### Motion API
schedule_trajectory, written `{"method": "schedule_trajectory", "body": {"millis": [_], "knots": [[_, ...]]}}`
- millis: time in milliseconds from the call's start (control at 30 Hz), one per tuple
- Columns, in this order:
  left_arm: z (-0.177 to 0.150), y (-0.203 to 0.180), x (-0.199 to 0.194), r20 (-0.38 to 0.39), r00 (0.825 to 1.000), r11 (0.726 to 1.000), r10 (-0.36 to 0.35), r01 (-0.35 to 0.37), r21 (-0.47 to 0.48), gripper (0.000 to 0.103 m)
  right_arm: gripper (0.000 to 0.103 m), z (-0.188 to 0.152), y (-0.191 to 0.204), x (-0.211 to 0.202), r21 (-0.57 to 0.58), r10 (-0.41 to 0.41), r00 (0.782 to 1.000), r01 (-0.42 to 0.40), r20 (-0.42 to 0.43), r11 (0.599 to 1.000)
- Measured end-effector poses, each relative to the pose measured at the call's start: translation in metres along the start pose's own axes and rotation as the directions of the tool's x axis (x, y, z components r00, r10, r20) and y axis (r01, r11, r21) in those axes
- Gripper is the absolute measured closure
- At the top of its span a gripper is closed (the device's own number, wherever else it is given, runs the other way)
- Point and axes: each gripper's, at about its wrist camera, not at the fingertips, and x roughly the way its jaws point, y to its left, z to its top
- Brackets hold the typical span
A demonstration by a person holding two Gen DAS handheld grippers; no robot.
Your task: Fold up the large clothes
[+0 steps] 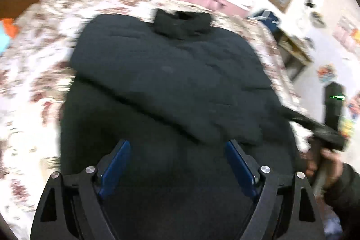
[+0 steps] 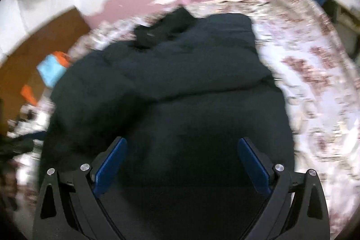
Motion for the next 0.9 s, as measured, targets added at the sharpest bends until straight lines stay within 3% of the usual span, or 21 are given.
{"method": "schedule_trajectory", "body": {"millis": [100, 200, 300, 333, 433, 467, 533, 600, 700, 900], "knots": [[0.007, 0.024, -0.006, 0.031, 0.995, 0.994, 0.096, -0.094, -0.061, 0.017, 0.007, -0.001, 0.011, 0.012, 0.045, 0.13, 0.989, -0.128, -0.069, 0.991], [0.018, 0.043, -0.008, 0.049, 0.987, 0.984, 0.152, -0.147, -0.097, 0.017, 0.007, -0.007, 0.019, 0.036, 0.027, -0.015, 0.989, 0.019, -0.149, 0.999], [0.032, 0.054, -0.009, 0.082, 0.975, 0.976, 0.205, -0.197, -0.088, 0.017, 0.007, -0.006, 0.02, 0.047, 0.056, -0.014, 0.992, 0.021, -0.127, 0.998], [0.035, 0.057, -0.009, 0.084, 0.973, 0.975, 0.214, -0.206, -0.086, 0.017, 0.009, -0.003, 0.019, 0.05, 0.087, 0.029, 0.994, -0.02, -0.11, 0.996], [0.048, 0.066, -0.009, 0.102, 0.974, 0.977, 0.201, -0.192, -0.091, 0.017, 0.054, 0.003, 0.017, 0.055, 0.17, 0.109, 0.99, -0.093, -0.09, 0.981], [0.049, 0.067, -0.01, 0.113, 0.973, 0.977, 0.201, -0.191, -0.094, 0.017, 0.074, 0.004, 0.018, 0.056, 0.177, 0.119, 0.989, -0.102, -0.093, 0.979], [0.057, 0.072, -0.008, 0.129, 0.968, 0.975, 0.214, -0.204, -0.087, 0.017, 0.098, 0.006, 0.022, 0.055, 0.141, 0.069, 0.992, -0.053, -0.107, 0.989], [0.064, 0.073, -0.007, 0.141, 0.967, 0.976, 0.214, -0.205, -0.072, 0.017, 0.099, 0.011, 0.025, 0.044, 0.108, 0.058, 0.995, -0.049, -0.082, 0.993], [0.074, 0.072, -0.004, 0.16, 0.962, 0.975, 0.22, -0.214, -0.053, 0.017, 0.099, 0.041, 0.037, 0.011, -0.017, -0.003, 1.0, 0.003, 0.02, 1.0], [0.081, 0.064, 0.012, 0.172, 0.959, 0.973, 0.226, -0.214, -0.084, 0.017, 0.099, 0.104, 0.024, -0.031, -0.071, -0.103, 0.981, 0.116, 0.164, 0.991]]}}
